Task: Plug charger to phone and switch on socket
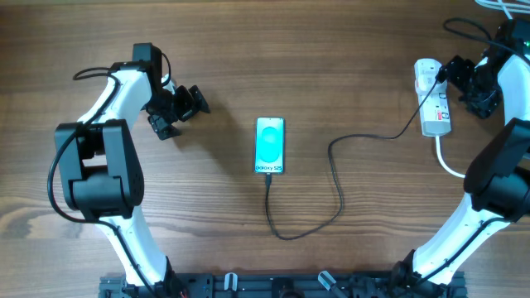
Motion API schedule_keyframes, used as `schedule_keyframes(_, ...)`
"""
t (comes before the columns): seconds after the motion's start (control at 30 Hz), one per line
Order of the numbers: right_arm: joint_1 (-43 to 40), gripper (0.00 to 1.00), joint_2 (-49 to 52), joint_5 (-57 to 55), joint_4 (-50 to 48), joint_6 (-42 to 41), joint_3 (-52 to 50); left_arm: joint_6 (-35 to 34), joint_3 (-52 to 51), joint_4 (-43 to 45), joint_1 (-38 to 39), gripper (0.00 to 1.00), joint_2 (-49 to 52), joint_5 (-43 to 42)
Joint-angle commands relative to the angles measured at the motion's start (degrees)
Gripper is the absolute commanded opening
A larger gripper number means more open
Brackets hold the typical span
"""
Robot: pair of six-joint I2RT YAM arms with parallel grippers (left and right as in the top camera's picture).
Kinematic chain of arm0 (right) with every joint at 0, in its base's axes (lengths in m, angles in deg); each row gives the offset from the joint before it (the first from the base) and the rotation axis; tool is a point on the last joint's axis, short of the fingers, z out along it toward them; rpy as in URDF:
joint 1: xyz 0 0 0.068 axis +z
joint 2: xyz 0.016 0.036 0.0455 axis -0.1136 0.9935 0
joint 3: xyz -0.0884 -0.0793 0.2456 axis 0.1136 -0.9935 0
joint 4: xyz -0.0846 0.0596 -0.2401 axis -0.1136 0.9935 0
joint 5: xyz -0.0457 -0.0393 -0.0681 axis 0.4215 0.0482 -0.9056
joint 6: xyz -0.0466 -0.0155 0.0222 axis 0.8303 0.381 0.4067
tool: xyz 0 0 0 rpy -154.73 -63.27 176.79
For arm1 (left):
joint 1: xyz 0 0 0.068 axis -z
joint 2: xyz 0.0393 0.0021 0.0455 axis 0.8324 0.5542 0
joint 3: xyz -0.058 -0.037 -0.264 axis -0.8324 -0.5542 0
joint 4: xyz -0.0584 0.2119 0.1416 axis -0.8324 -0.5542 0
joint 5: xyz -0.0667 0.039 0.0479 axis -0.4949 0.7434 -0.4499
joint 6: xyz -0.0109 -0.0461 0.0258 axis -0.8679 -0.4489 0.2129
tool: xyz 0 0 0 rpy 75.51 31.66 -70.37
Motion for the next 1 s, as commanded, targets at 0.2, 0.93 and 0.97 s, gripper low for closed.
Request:
schedule_keyframes(0.2, 0.0, 1.0, -1.9, -4.9, -8.4, 0.5, -10.4, 0.3, -1.3, 0.2, -0.2, 1.0, 1.3, 1.2)
schedule_keyframes(0.93, -0.3, 1.0, -4.3, -4.9, -1.1, 0.0, -6.3, 0.3, -1.3, 0.1, -0.2, 1.0, 1.3, 1.2)
schedule_keyframes(0.97, -0.3, 1.0, -4.3, -6.5, -0.2, -0.9, -6.3, 0.3, -1.3, 0.1, -0.2, 1.0, 1.3, 1.2)
